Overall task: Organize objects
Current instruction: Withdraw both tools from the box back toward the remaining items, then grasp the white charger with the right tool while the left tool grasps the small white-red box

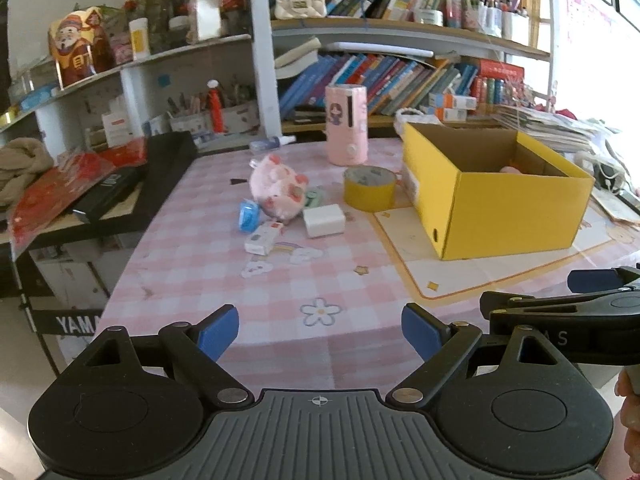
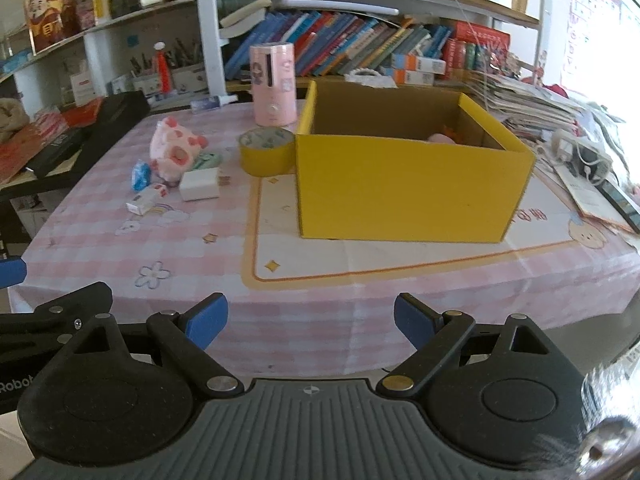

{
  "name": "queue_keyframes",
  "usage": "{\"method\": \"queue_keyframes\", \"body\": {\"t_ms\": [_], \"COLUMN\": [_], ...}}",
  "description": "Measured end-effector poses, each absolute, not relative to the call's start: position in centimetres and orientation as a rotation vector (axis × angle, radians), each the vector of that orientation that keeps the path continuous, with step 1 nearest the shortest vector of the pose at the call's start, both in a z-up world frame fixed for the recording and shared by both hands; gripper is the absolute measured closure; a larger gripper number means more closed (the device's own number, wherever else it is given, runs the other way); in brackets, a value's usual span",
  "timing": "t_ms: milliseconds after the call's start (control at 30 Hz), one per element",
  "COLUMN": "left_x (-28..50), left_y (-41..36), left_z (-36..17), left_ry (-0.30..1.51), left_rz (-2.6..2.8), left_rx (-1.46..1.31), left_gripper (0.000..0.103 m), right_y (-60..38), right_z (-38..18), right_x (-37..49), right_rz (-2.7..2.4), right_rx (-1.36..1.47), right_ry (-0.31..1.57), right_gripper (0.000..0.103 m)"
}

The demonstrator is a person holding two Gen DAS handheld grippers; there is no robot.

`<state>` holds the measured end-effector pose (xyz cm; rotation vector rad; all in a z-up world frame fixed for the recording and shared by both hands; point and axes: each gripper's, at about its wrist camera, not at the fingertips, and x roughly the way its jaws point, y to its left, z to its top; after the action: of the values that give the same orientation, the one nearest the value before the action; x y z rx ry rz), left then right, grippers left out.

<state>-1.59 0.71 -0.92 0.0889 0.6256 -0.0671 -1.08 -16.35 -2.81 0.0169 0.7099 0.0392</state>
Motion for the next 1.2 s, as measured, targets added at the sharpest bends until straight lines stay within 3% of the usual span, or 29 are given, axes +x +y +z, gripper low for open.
{"method": "queue_keyframes", "body": {"t_ms": [600,800,1033,1200], "left_x": [-0.5,1.7,4.8,7.4], "left_y": [4.1,4.5,5.1,5.7], "left_z": [-1.0,-1.2,-1.6,-2.0], "left_ry": [0.628,0.637,0.650,0.659], "left_rz": [0.022,0.034,0.064,0.098], "left_rx": [0.037,0.034,0.006,-0.019], "left_gripper": [0.012,0.013,0.013,0.013], "right_y": [-12.5,-11.8,-10.7,-9.7], "right_z": [-2.7,-2.9,-3.0,-2.8], "right_x": [1.0,3.5,7.3,10.4], "right_rz": [0.148,0.198,0.274,0.307], "right_rx": [-0.016,-0.013,-0.021,-0.054], "right_ry": [0.703,0.716,0.730,0.722], "right_gripper": [0.016,0.027,0.046,0.048]}}
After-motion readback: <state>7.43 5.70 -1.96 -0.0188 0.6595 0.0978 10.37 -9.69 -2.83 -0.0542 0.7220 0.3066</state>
